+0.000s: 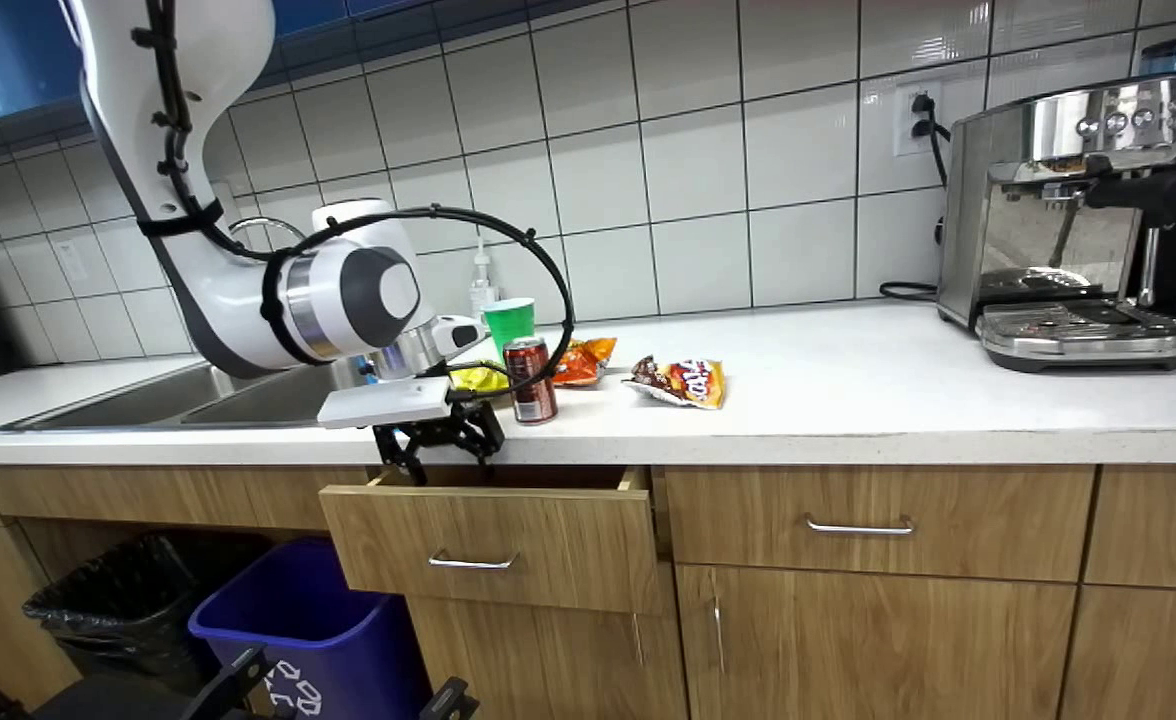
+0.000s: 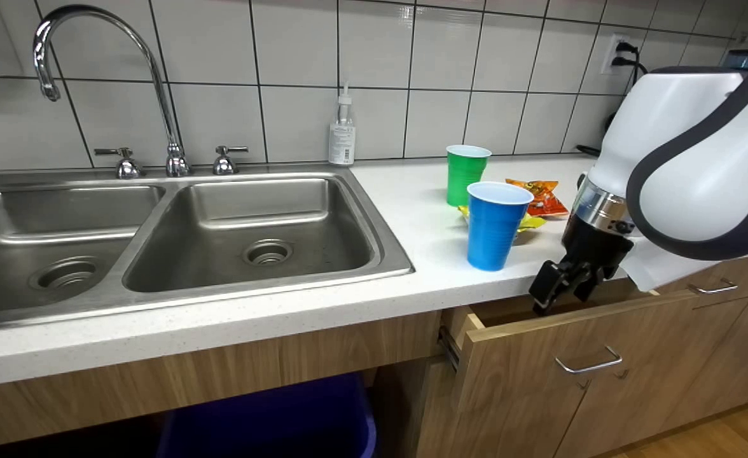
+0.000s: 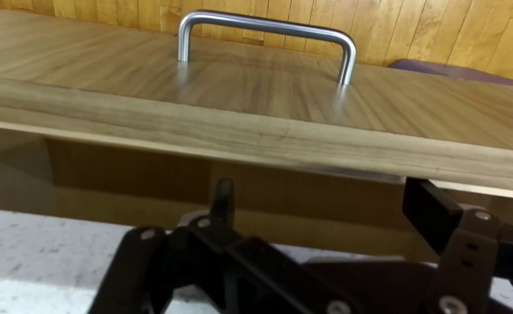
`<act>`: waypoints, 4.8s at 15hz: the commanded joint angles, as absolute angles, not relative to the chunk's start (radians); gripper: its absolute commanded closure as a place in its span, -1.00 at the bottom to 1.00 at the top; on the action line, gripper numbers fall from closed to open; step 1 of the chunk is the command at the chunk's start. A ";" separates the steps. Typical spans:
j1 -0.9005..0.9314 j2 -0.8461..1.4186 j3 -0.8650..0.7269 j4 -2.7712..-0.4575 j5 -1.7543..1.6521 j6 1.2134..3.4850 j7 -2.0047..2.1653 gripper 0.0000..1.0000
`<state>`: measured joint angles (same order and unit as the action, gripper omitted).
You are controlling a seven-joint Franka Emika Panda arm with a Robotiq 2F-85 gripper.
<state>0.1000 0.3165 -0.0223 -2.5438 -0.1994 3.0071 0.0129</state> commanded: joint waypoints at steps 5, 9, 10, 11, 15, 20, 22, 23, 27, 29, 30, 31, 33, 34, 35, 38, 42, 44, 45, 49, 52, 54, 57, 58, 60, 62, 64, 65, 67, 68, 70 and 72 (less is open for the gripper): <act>0.077 0.305 0.012 -2.537 -0.127 2.886 -0.009 -1.00; 0.074 0.301 0.017 -2.515 -0.087 2.786 -0.005 -1.00; 0.075 0.301 0.018 -2.512 -0.080 2.768 -0.005 -1.00; 0.076 0.301 0.016 -2.507 -0.077 2.749 -0.003 -1.00; 0.094 0.285 -0.007 -2.514 -0.097 2.710 0.031 -1.00; 0.081 0.269 0.009 -2.533 -0.076 2.685 0.019 -1.00; 0.074 0.264 0.017 -2.546 -0.056 2.685 0.014 -1.00; 0.071 0.259 0.021 -2.556 -0.042 2.686 0.012 -1.00; 0.076 0.229 0.017 -2.604 -0.020 2.703 0.034 -1.00; 0.079 0.209 0.015 -2.629 -0.021 2.704 0.041 -1.00; 0.082 0.203 0.013 -2.638 -0.023 2.703 0.046 -1.00; 0.083 0.198 0.011 -2.646 -0.024 2.697 0.052 -1.00; 0.079 0.186 0.019 -2.668 -0.010 2.695 0.046 -1.00; 0.080 0.182 0.017 -2.678 -0.010 2.696 0.052 -1.00; 0.078 0.179 0.019 -2.686 -0.004 2.695 0.049 -1.00; 0.082 0.167 0.020 -2.709 -0.002 2.687 0.054 -1.00; 0.080 0.156 0.025 -2.722 0.006 2.675 0.051 -1.00; 0.081 0.154 0.026 -2.725 0.009 2.669 0.051 -1.00; 0.079 0.156 0.027 -2.724 0.014 2.666 0.047 -1.00; 0.075 0.147 0.031 -2.728 0.034 2.660 0.040 -1.00; 0.077 0.149 0.028 -2.728 0.038 2.657 0.044 -1.00; 0.079 0.146 0.023 -2.724 0.028 2.653 0.050 -1.00; 0.084 0.132 0.021 -2.721 0.013 2.652 0.052 -1.00; 0.089 0.127 0.015 -2.715 -0.001 2.642 0.068 -1.00; 0.088 0.118 0.014 -2.709 -0.006 2.623 0.070 -1.00; 0.090 0.101 0.012 -2.707 -0.017 2.609 0.075 -1.00; 0.088 0.079 0.011 -2.705 -0.027 2.600 0.077 -1.00; 0.086 0.066 0.011 -2.705 -0.028 2.598 0.075 -1.00; 0.083 0.041 0.011 -2.701 -0.033 2.600 0.075 -1.00; 0.082 0.029 0.011 -2.697 -0.039 2.597 0.080 -1.00; 0.080 0.005 0.012 -2.691 -0.044 2.598 0.081 -1.00; 0.078 -0.018 0.015 -2.682 -0.052 2.587 0.084 -1.00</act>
